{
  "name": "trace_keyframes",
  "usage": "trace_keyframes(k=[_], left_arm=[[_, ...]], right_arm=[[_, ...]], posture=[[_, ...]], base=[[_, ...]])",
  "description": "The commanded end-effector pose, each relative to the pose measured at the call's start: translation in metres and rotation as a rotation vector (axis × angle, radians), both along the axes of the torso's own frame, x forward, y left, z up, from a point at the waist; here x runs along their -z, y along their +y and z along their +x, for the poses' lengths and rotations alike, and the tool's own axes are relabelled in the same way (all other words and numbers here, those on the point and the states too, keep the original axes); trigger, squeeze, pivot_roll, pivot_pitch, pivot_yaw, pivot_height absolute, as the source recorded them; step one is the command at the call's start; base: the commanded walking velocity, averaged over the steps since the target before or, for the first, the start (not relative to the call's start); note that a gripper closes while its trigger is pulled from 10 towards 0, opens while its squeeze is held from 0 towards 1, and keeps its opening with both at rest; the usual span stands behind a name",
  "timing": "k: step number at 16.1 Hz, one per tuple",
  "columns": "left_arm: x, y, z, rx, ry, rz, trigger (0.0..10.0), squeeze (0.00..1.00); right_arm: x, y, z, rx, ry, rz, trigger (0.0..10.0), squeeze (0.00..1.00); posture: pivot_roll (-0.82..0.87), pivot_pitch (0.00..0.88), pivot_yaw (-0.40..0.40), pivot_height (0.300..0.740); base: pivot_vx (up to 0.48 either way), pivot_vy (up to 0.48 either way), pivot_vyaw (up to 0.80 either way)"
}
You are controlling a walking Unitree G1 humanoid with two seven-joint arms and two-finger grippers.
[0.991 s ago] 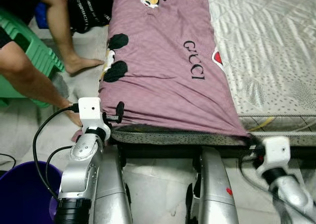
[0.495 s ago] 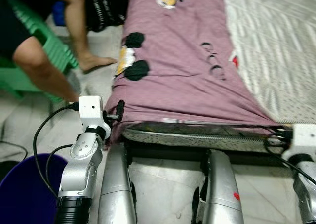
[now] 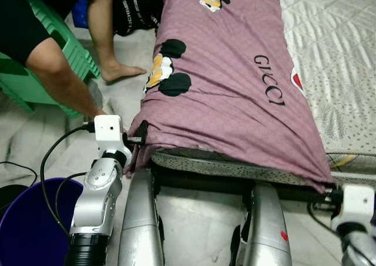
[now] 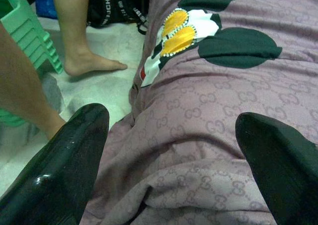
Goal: Clean up the room
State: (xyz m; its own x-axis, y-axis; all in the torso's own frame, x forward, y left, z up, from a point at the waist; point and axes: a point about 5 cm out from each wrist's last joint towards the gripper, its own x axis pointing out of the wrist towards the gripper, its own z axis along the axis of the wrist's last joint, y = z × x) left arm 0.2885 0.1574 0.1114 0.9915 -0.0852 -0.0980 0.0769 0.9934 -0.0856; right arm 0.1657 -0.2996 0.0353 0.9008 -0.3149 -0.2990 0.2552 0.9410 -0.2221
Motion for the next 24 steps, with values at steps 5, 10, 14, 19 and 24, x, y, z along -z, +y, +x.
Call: trace_keyframes(k=[5,10,14,19,24], left_arm=[[0.002,-0.001,0.002,-0.003,0.006,0.004,10.0,0.00],[0.002,0.001,0.001,-0.010,0.003,0.002,10.0,0.00],[0.002,0.000,0.003,-0.008,0.003,-0.004,10.0,0.00],[-0.007,-0.003,0.007,-0.019,-0.057,-0.029,10.0,0.00],[-0.016,-0.003,0.015,-0.036,-0.111,-0.040,10.0,0.00]], right_arm=[[0.028,0.002,-0.025,0.000,0.142,-0.049,6.7,0.00],[-0.009,0.004,0.019,-0.006,0.002,-0.190,10.0,1.00],[-0.025,0.029,0.025,-0.009,-0.040,-0.170,10.0,1.00],[-0.079,0.066,0.063,-0.139,-0.320,-0.182,10.0,1.00],[-0.115,0.119,0.107,-0.279,-0.517,0.000,10.0,1.00]], posture=[[-0.05,0.172,0.067,0.507],[-0.04,0.166,0.060,0.507],[-0.05,0.153,0.054,0.507],[-0.06,0.120,0.060,0.507],[-0.05,0.068,0.060,0.507]], base=[[0.000,0.000,0.00],[0.000,0.000,0.00],[0.000,0.000,0.00],[0.000,0.000,0.00],[0.000,0.000,0.00]])
